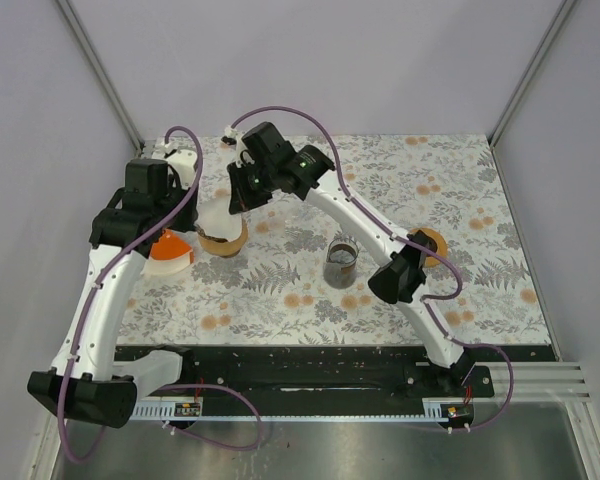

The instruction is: Place the coffee filter in the dripper

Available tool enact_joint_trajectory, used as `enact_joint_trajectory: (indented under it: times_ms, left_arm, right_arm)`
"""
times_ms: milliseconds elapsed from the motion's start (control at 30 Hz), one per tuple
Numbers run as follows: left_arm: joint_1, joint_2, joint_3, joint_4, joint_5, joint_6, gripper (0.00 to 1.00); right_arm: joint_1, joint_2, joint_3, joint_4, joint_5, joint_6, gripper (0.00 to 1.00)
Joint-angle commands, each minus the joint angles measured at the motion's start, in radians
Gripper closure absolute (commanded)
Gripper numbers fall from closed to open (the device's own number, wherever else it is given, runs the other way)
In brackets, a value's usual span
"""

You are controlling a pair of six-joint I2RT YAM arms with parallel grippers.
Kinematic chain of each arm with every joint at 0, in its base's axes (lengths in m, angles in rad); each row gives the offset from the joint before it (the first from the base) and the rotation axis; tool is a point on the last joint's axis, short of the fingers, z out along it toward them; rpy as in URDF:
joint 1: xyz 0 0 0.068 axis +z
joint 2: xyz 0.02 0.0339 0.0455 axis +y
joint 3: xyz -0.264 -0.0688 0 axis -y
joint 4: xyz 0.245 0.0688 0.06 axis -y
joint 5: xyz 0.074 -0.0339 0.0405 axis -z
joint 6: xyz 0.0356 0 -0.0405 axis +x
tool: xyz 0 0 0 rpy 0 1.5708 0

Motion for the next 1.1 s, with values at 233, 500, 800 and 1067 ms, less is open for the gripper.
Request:
enact_joint_trajectory:
  times_ms: [233, 500, 800, 1067]
  left_arm:
    - [0.056, 0.055, -0.015, 0.026, 0.03, 0.037, 1.0]
    - [0.067, 0.1, -0.034, 0.056, 0.021, 0.052, 1.0]
    - [0.074, 0.118, -0.048, 0.081, 0.007, 0.069, 1.0]
    - [0.074, 0.115, -0.029, 0.084, 0.013, 0.08, 0.7]
  right_arm:
    - [-0.04, 0.064, 0.028, 0.053, -0.047, 0.048, 1.0]
    - [-0.04, 0.037, 0.019, 0.065, -0.039, 0.039, 0.65]
    - [-0.043, -0.037, -0.033, 0.067, 0.058, -0.002, 0.52]
    - [-0.05, -0.061, -0.05, 0.074, 0.038, -0.008, 0.47]
